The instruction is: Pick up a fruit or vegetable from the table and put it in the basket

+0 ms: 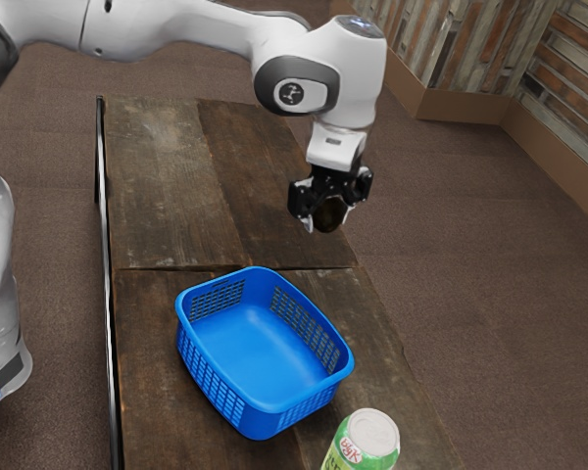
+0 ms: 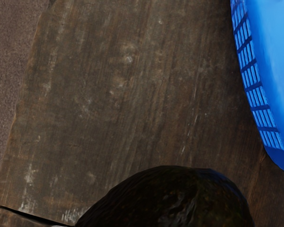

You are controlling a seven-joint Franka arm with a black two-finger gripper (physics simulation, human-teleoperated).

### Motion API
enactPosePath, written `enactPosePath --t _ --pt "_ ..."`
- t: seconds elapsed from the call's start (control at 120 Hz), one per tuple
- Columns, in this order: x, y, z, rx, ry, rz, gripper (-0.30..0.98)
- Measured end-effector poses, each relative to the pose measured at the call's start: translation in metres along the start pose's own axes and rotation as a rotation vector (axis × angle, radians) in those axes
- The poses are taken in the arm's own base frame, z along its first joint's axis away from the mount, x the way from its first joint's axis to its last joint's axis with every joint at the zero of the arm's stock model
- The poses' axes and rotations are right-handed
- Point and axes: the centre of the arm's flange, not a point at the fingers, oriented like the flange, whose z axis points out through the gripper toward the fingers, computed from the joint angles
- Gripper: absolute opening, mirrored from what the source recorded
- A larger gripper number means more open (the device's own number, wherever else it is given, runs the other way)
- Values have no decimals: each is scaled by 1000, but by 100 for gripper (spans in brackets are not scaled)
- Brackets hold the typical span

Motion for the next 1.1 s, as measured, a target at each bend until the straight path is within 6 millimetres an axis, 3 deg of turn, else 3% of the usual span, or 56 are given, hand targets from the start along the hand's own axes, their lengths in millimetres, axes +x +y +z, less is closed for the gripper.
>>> enactPosePath --t 0.167,0.325,0.45,0.842,1.1 --pt "24 14 -2 -9 8 77 38" --pt "32 34 -30 6 25 115 39" --pt "49 53 -40 -4 37 162 39" --pt "106 99 -29 -89 103 286 39" --pt "120 112 -1 -145 127 313 38"
